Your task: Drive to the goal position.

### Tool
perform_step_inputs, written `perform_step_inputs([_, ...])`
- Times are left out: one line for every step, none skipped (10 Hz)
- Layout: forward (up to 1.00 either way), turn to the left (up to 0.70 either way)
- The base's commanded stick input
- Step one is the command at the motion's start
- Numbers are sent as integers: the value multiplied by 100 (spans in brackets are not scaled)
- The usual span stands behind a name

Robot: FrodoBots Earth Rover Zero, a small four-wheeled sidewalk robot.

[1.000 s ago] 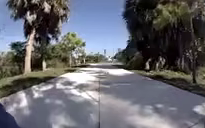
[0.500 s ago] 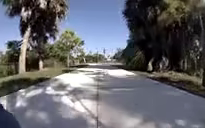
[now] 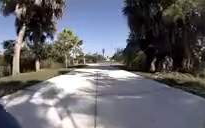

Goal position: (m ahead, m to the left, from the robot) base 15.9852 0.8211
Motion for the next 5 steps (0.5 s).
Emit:
perform_step_inputs([70, 0])
perform_step_inputs([70, 0])
perform_step_inputs([70, 0])
perform_step_inputs([70, 0])
perform_step_inputs([70, 0])
